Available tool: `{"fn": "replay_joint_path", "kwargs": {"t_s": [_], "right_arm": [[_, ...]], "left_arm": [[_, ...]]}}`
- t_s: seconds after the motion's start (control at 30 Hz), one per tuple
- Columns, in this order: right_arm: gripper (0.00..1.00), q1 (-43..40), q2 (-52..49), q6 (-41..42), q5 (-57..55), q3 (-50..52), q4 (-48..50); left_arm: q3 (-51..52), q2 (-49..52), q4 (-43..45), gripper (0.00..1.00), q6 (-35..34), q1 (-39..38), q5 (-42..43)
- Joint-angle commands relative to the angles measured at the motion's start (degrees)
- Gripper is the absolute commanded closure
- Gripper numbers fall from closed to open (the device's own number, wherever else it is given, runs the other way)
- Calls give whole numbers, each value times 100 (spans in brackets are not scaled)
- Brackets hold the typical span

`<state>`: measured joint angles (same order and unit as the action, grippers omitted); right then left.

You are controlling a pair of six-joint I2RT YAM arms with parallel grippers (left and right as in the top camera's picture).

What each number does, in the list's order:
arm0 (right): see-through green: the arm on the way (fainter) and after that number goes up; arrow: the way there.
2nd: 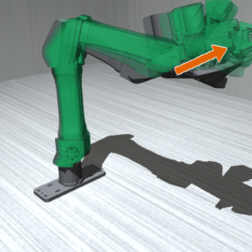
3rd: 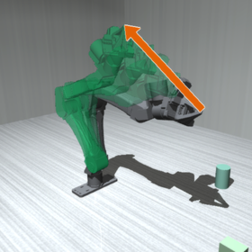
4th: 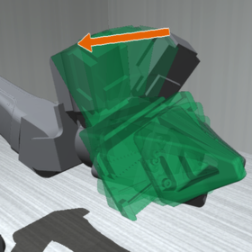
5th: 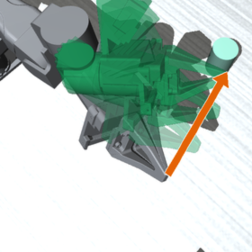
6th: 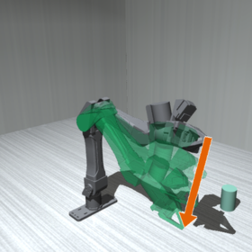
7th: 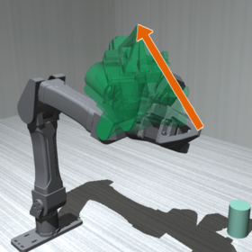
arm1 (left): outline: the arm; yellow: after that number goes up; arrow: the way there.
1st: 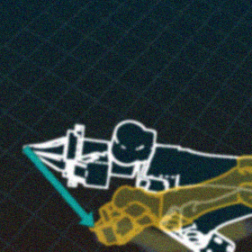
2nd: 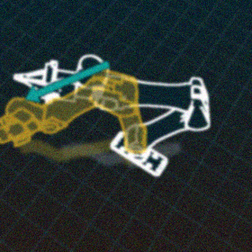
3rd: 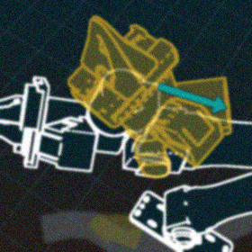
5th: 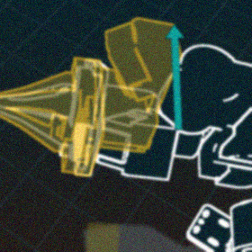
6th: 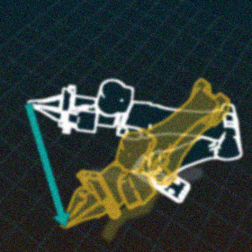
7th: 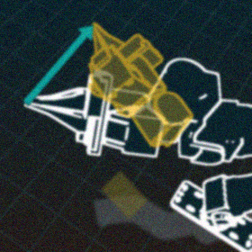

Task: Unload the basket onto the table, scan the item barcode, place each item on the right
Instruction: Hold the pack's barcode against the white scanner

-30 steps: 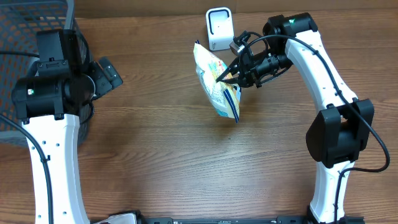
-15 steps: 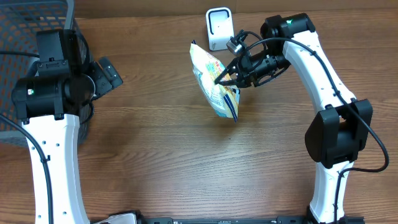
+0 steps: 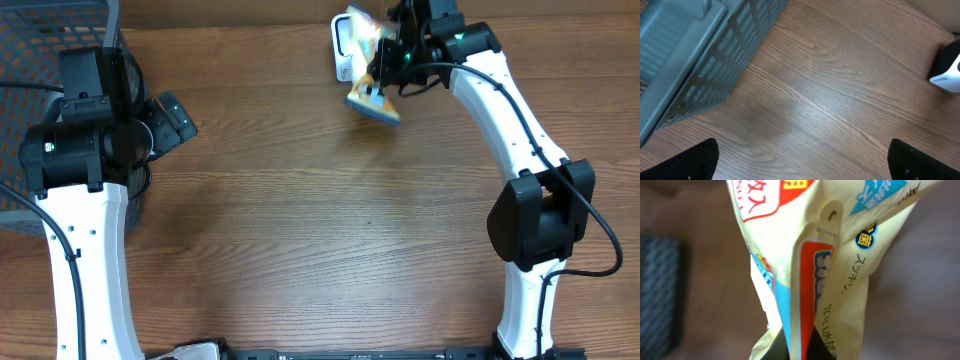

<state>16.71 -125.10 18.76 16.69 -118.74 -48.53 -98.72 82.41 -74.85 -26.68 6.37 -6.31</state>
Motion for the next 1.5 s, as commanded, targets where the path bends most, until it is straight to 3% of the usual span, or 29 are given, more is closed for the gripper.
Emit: {"fn": "replay_joint_path", "kwargs": {"t_s": [0.0,0.2,0.4,0.6,1.47], "right_arm": [[96,212,79,232,-1810,-125,520],[96,490,63,-732,-2334,-125,1447],[96,750,-229,-1266,-3115,-125,1714],[96,782,-673,-1329,-3364,-125,1554],[96,782,-686,-1757,-3532,-122,1325]], "left_arm": [[-55,2,4,0,-57,2,-72],[-55,2,4,0,-57,2,-72],[-55,2,4,0,-57,2,-72],[-55,2,4,0,-57,2,-72],[-55,2,4,0,-57,2,-72]]}}
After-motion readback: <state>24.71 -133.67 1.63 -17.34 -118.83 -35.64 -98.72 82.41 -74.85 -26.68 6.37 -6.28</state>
